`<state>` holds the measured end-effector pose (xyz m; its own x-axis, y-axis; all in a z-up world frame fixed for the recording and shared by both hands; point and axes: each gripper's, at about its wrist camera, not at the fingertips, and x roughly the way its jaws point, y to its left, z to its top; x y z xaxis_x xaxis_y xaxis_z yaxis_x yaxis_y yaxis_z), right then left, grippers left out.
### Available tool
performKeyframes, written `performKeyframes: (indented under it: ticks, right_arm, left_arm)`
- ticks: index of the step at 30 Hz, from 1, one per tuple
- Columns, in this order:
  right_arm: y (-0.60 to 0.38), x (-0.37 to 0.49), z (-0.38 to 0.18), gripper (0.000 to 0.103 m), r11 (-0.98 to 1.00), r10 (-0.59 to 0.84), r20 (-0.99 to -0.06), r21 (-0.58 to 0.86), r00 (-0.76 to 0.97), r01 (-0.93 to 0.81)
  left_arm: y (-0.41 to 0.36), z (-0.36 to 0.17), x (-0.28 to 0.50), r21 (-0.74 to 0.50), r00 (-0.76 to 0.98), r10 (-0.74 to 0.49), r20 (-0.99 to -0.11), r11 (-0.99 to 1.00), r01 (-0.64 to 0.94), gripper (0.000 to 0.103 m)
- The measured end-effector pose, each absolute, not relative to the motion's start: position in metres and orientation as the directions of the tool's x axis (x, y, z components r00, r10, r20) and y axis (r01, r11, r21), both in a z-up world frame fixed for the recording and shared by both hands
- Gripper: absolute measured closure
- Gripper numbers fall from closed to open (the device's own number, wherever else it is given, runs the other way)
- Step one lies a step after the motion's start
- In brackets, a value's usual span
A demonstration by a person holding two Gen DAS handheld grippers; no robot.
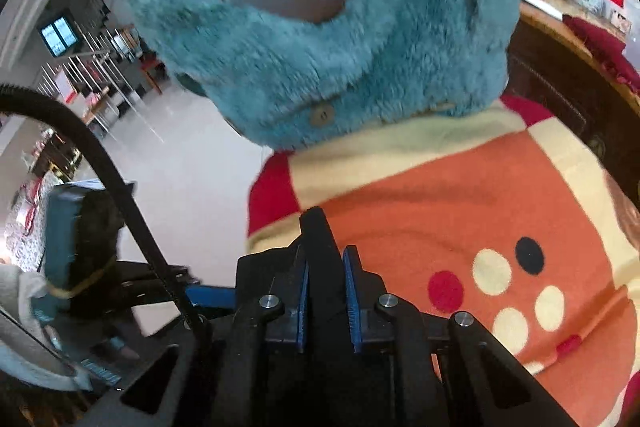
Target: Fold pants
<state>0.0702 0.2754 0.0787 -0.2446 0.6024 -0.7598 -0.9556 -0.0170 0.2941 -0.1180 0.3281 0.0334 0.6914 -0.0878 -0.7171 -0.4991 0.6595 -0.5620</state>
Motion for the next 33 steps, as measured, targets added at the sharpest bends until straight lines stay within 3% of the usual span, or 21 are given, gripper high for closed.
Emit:
performKeyframes:
  ticks: [8, 10, 12, 16, 26, 30, 33]
  right_arm:
    - [0.262, 0.073, 0.091, 0.088, 0.0, 0.636, -0.729, 0.325, -0.251, -0.946]
    - [0.258, 0.07, 0.096, 0.088, 0.002, 0.647, -0.722, 0.322, -0.244, -0.947]
    - [0.249, 0.073, 0.105, 0.088, 0.012, 0.672, -0.702, 0.328, -0.235, -0.945]
    - [0.223, 0.088, 0.131, 0.088, 0.045, 0.737, -0.639, 0.37, -0.219, -0.928]
    - [0.089, 0.098, 0.189, 0.088, 0.165, 0.867, -0.495, 0.396, -0.058, -0.903]
    - [0.017, 0.102, 0.18, 0.088, 0.253, 0.889, -0.458, 0.447, 0.024, -0.858]
    - [-0.039, 0.104, 0.152, 0.088, 0.348, 0.879, -0.467, 0.492, 0.095, -0.798]
  left_arm:
    - [0.327, 0.037, -0.097, -0.594, 0.734, -0.153, -0.662, 0.703, -0.39, 0.038]
    - [0.324, 0.05, -0.1, -0.614, 0.775, -0.15, -0.614, 0.707, -0.35, 0.062]
    - [0.317, 0.068, -0.104, -0.581, 0.796, -0.115, -0.594, 0.746, -0.326, 0.075]
    - [0.298, 0.107, -0.104, -0.559, 0.836, -0.13, -0.533, 0.796, -0.232, 0.084]
    - [0.188, 0.177, -0.077, -0.441, 0.838, -0.328, -0.435, 0.89, 0.119, 0.087]
    - [0.137, 0.169, -0.057, -0.43, 0.778, -0.422, -0.465, 0.876, 0.217, 0.087]
    - [0.088, 0.145, -0.042, -0.381, 0.72, -0.441, -0.536, 0.887, 0.26, 0.087]
